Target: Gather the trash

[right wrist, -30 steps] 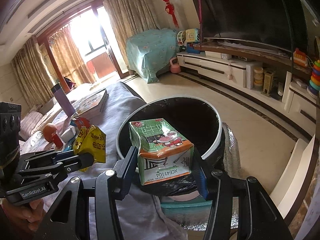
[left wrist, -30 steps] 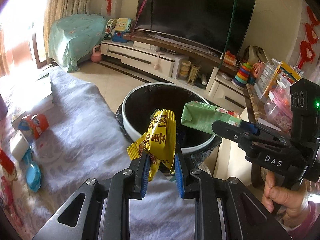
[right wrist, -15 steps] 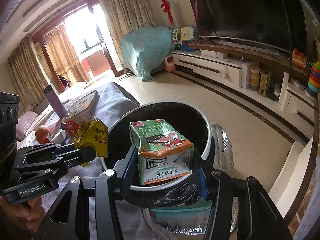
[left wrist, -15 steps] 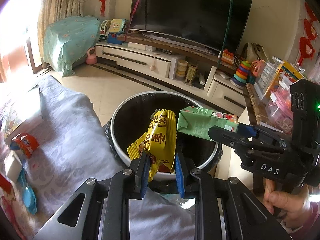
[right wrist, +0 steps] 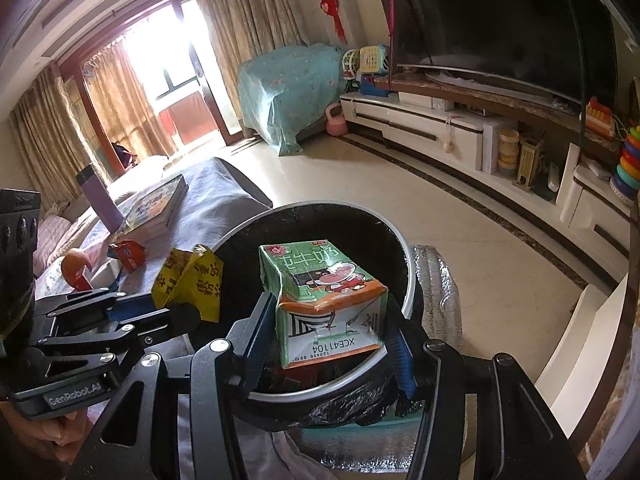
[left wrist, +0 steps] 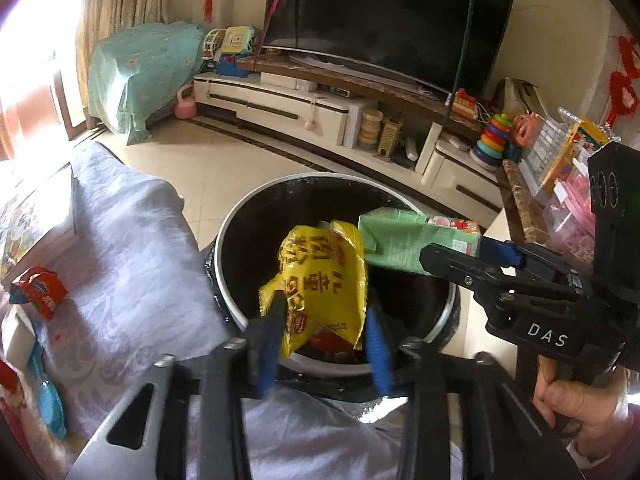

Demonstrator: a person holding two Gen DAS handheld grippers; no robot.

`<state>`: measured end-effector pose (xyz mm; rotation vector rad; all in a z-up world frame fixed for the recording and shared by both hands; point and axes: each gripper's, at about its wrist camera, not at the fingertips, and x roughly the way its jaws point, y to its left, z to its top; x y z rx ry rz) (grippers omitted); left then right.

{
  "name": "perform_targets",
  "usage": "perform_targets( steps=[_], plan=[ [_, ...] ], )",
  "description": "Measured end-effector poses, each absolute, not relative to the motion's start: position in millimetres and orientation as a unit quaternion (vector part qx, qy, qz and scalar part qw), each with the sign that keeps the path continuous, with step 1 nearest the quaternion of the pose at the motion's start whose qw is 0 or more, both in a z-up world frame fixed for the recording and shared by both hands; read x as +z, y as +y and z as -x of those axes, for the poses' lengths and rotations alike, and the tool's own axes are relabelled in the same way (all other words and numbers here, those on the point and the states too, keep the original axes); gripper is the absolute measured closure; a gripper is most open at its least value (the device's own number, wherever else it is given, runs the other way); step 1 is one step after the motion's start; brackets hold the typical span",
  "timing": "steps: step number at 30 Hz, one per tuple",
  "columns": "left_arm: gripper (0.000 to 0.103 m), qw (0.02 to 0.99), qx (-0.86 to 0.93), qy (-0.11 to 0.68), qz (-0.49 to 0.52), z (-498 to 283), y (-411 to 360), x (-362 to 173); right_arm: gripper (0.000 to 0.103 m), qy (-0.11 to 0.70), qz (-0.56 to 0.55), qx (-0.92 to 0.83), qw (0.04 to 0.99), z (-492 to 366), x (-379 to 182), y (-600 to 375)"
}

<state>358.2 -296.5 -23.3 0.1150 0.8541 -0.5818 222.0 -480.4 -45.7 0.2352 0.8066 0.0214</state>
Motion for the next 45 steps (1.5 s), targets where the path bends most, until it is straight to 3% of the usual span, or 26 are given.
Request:
perform_targets(
  steps=[1, 6, 12, 23, 45],
  plan=[
    [0.051, 0.869, -0.274, 0.408, -0.054, -358, -296, -23, 0.049, 0.394, -0.115, 0.009, 0.912, -224, -47, -482],
    [0.045, 0.873, -0.265, 0.406, -0.051, -353, -292, -26, 0.046, 0.395, -0.131, 0.008, 0.909, -225, -49, -487],
    [0.044, 0.875, -0.257, 0.41, -0.031, -339, -272, -29, 0.04, 0.381, -0.137, 0.015, 0.914, -212, -41, -478],
    [0.043, 0.883, -0.211, 0.418, 0.02, -291, -202, -40, 0.016, 0.373, -0.145, 0.058, 0.915, -195, -39, -429],
    [0.042, 0.897, -0.104, 0.42, 0.087, -222, -67, -38, 0.013, 0.406, -0.134, 0.146, 0.892, -191, -57, -318]
  ],
)
